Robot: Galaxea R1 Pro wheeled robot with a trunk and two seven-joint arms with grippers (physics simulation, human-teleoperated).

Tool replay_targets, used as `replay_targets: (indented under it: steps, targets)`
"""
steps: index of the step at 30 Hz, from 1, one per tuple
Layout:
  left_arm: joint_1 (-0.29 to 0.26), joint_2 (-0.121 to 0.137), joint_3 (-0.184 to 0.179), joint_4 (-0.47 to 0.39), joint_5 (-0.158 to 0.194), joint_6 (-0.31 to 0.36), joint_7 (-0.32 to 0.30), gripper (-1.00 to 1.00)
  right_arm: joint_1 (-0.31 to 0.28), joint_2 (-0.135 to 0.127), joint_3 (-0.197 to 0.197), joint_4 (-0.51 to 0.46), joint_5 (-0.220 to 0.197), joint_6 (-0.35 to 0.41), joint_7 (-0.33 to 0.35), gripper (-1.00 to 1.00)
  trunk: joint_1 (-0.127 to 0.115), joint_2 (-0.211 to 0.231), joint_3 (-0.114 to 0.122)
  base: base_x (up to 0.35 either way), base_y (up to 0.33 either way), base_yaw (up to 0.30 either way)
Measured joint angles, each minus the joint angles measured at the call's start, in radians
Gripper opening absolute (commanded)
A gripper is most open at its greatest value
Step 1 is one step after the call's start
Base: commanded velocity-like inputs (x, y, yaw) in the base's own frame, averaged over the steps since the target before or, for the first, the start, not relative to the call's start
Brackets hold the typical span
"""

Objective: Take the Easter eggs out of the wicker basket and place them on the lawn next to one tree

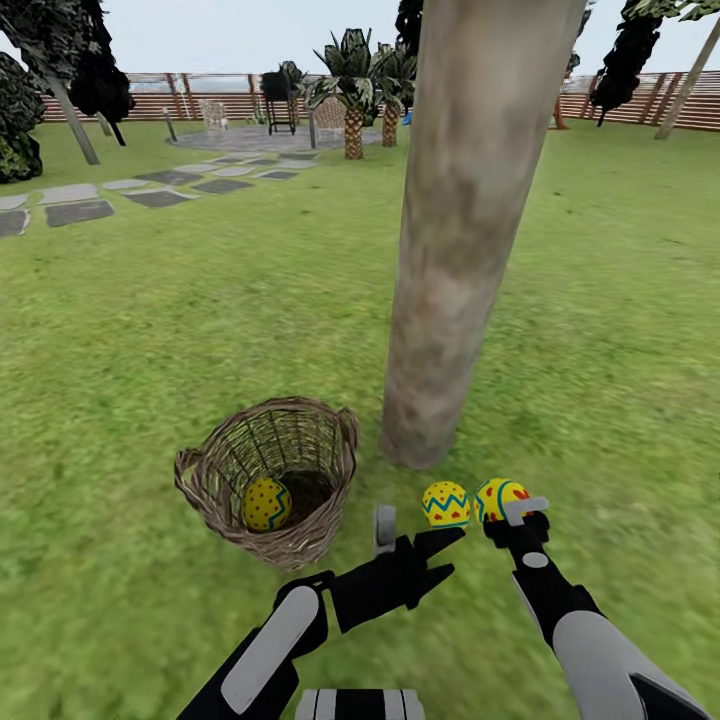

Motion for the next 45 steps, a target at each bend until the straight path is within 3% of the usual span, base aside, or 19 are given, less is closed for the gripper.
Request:
replay_targets:
  steps: [10,16,20,45]
  targets:
    - [0.0,0.0,0.0,0.001,-0.001,-0.001,0.001,1.0,0.0,0.002,0.003,0.002,0.0,-0.002,-0.003,-1.0,0.0,0.0,0.0,0.259,-0.214,0.0]
    - [0.0,0.0,0.0,0.0,0.001,-0.002,-0.002,1.0,0.0,0.003,0.003,0.013,0.0,-0.002,-0.043,-1.0,0.0,0.0,0.0,0.097,-0.077,0.0]
    - [0.0,0.0,-0.003,-0.001,0.001,-0.034,-0.005,1.0,0.0,0.003,0.003,0.015,0.0,-0.002,-0.044,-1.0,0.0,0.0,0.0,0.001,-0.001,0.0]
    - [0.0,0.0,-0.008,0.0,-0.003,-0.037,-0.004,1.0,0.0,0.003,0.002,0.012,0.0,-0.003,-0.042,-1.0,0.011,-0.006,-0.097,0.0,0.0,0.0]
